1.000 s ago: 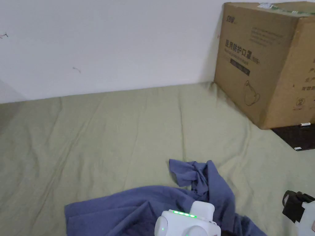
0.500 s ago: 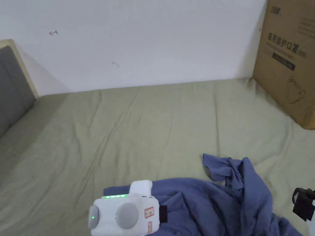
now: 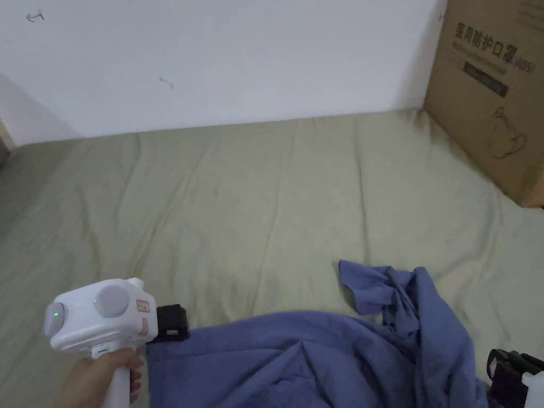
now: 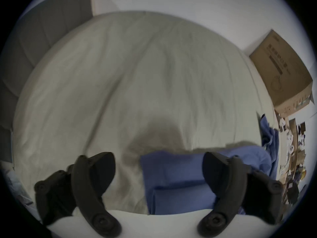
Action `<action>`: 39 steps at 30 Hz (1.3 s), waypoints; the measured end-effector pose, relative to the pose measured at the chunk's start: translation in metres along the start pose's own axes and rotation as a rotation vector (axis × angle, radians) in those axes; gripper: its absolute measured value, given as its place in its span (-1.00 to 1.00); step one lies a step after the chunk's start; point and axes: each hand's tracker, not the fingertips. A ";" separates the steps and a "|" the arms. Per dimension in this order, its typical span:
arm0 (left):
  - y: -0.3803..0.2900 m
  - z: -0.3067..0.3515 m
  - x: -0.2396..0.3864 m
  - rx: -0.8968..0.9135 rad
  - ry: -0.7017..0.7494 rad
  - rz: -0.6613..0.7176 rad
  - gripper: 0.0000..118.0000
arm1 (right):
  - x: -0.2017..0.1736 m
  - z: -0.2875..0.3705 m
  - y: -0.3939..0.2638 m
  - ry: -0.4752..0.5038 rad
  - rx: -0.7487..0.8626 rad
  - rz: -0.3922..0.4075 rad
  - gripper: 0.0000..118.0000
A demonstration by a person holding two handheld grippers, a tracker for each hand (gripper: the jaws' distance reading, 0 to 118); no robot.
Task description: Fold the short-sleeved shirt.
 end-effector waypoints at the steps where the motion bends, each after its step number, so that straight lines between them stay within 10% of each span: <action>1: -0.006 -0.010 0.005 -0.014 0.004 -0.013 0.41 | 0.003 -0.003 0.000 -0.010 -0.008 -0.003 -1.00; 5: -0.025 -0.003 0.026 0.100 0.155 -0.149 -0.08 | 0.017 -0.014 0.000 -0.025 -0.031 -0.027 -1.00; 8: -0.020 0.005 0.027 0.091 0.244 -0.186 -0.96 | 0.021 -0.015 0.002 -0.034 -0.022 -0.040 -1.00; 15: -0.016 0.048 0.002 0.156 0.066 -0.033 -0.96 | 0.028 -0.064 0.059 0.143 -0.148 0.095 -0.94; 18: -0.017 0.071 0.006 0.202 0.115 -0.100 -0.96 | 0.021 -0.104 0.086 0.159 -0.181 0.228 0.37; 20: -0.014 0.082 0.007 0.221 0.136 -0.136 -0.96 | 0.021 -0.139 0.100 0.181 -0.269 0.261 0.62; 30: -0.002 0.107 -0.010 0.279 0.204 -0.116 -0.96 | -0.001 -0.254 0.098 0.149 -0.647 0.227 0.48; 32: -0.001 0.106 -0.016 0.275 0.201 -0.107 -0.96 | -0.012 -0.250 0.098 0.114 -0.602 0.342 0.41; 34: -0.001 0.106 -0.018 0.267 0.195 -0.102 -0.96 | -0.012 -0.248 0.106 0.077 -0.595 0.376 0.06; 36: -0.001 0.106 -0.019 0.266 0.199 -0.109 -0.96 | -0.013 -0.242 0.113 0.076 -0.573 0.389 -0.95; 39: -0.003 0.113 -0.017 0.283 0.226 -0.114 -0.96 | -0.017 -0.231 0.113 0.093 -0.569 0.385 -0.95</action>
